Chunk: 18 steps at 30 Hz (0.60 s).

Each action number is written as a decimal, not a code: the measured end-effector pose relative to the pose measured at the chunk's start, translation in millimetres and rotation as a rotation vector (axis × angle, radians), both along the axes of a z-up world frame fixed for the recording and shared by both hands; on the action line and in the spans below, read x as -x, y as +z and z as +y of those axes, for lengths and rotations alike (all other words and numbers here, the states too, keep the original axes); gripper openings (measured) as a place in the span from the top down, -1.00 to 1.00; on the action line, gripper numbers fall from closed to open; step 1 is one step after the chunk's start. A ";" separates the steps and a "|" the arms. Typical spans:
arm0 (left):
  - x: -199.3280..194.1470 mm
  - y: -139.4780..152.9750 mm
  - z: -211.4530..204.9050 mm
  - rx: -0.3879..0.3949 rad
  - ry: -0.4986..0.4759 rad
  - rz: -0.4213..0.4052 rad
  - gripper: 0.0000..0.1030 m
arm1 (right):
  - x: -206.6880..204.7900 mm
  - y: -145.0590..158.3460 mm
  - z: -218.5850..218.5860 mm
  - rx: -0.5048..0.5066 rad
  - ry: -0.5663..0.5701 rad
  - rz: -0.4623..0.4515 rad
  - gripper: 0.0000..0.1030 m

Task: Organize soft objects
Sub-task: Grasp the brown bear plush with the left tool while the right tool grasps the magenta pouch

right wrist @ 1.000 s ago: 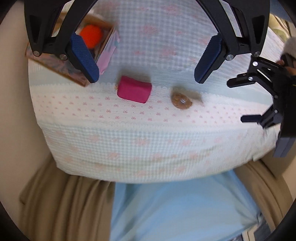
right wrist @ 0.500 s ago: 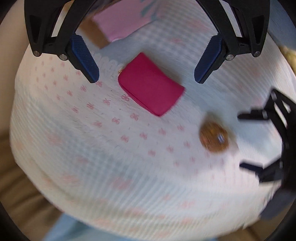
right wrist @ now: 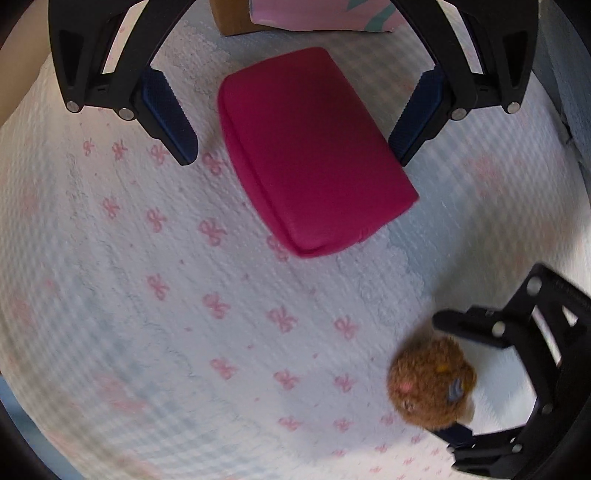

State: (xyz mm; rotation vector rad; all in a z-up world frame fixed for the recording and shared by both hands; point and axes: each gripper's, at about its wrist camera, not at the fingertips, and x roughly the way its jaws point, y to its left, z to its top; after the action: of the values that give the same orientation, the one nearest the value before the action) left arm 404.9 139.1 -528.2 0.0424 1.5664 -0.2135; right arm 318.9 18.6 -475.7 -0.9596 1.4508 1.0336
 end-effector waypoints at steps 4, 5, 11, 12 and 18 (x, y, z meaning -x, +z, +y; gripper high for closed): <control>0.8 -2.0 -0.4 -0.009 0.015 -0.017 -0.33 | 5.7 -11.9 -5.7 0.007 -0.038 0.010 -0.76; 0.5 -1.5 1.0 -0.010 0.020 -0.021 -0.27 | 5.9 -11.1 -6.6 0.000 -0.056 0.003 -0.73; -3.0 7.5 4.5 -0.017 0.016 -0.043 -0.06 | -5.9 1.9 -18.5 -0.037 -0.232 0.031 -0.22; -4.1 15.4 1.0 -0.015 0.018 -0.047 -0.06 | -6.7 3.3 -21.1 -0.037 -0.263 0.035 -0.16; -1.4 56.8 -6.9 -0.009 0.030 -0.090 -0.06 | -12.2 27.0 -44.7 -0.061 -0.461 0.050 0.01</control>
State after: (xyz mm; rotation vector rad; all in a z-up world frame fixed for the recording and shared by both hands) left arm 406.3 132.2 -471.5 0.0346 1.4771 -0.1784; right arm 331.1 -26.1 -448.7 -0.5201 1.5756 0.7580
